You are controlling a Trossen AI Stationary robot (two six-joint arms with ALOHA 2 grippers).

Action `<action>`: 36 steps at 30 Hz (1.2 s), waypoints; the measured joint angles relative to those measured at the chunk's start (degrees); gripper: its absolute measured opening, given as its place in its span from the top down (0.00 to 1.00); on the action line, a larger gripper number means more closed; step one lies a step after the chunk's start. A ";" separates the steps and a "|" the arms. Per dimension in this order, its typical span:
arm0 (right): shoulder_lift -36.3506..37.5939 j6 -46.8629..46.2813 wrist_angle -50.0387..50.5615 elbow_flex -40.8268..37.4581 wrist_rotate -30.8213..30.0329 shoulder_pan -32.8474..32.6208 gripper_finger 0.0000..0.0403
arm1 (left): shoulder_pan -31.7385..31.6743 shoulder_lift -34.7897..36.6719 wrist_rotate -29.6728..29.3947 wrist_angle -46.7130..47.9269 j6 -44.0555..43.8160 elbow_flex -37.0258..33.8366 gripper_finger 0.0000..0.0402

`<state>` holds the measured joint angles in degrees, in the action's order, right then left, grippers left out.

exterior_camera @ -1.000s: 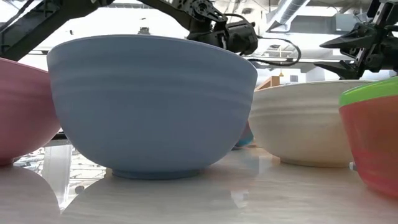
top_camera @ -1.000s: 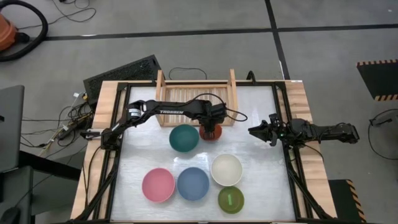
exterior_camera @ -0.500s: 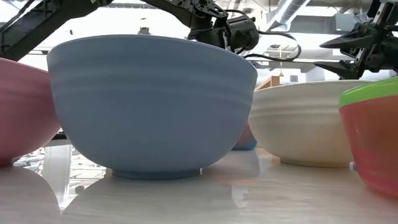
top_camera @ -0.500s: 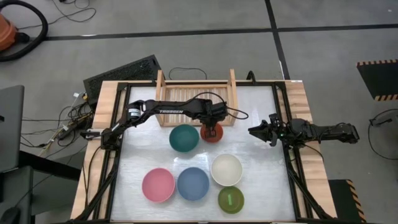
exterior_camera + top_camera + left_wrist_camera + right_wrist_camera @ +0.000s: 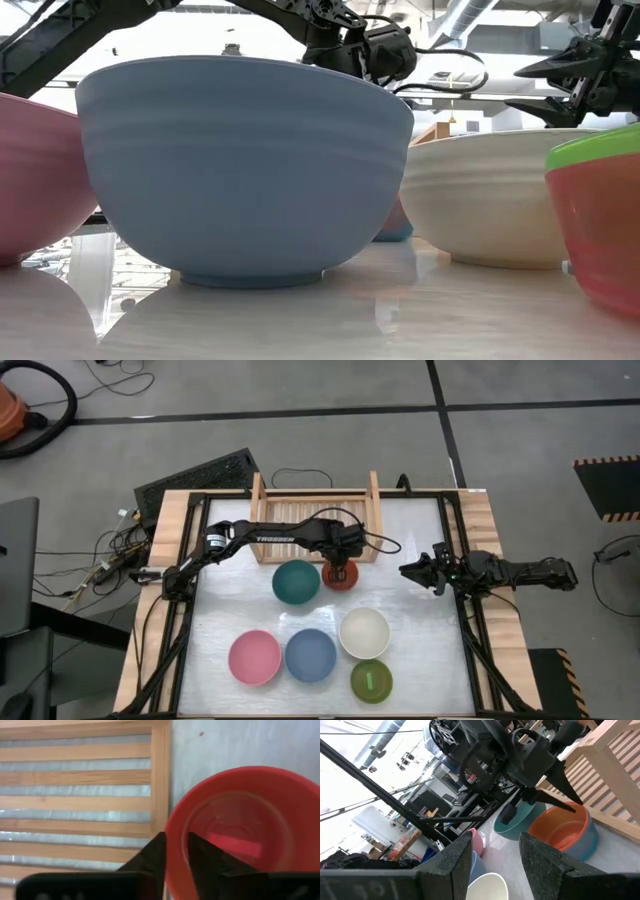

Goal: Place and stack bowls onto a shelf
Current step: Stack the colored bowls by size on the shelf, then put the small orange bowl on the shelf

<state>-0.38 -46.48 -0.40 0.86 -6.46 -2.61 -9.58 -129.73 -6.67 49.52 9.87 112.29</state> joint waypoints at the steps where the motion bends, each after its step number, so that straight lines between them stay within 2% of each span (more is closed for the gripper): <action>1: 0.00 0.00 0.00 0.00 0.00 0.00 0.53 | 0.00 0.00 0.36 -0.02 0.00 0.00 0.84; 5: 0.01 0.42 0.00 0.01 0.00 0.00 0.53 | -0.02 0.00 -0.75 0.23 -0.46 -0.04 0.70; 8: 0.02 0.46 0.00 0.00 0.00 0.00 0.53 | -0.13 0.00 -1.12 1.12 -0.69 -0.04 0.64; 15: 0.01 1.11 0.00 0.00 0.00 0.00 0.53 | -0.22 0.00 -3.03 1.07 -1.06 0.76 0.62; 19: 0.00 1.43 -0.01 0.00 0.00 0.00 0.53 | -0.24 0.02 0.15 1.19 -1.01 0.85 0.62; 25: 0.01 1.49 -0.01 0.00 0.00 0.02 0.53 | -0.24 -0.55 1.31 0.09 -0.68 0.30 0.69; 36: 0.01 1.46 0.00 0.00 0.00 0.00 0.53 | -0.39 -0.63 1.29 -0.29 -1.36 -0.68 0.93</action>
<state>-0.36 -45.02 -0.40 0.86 -6.46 -2.61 -9.98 -130.37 -5.38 49.23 8.51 111.61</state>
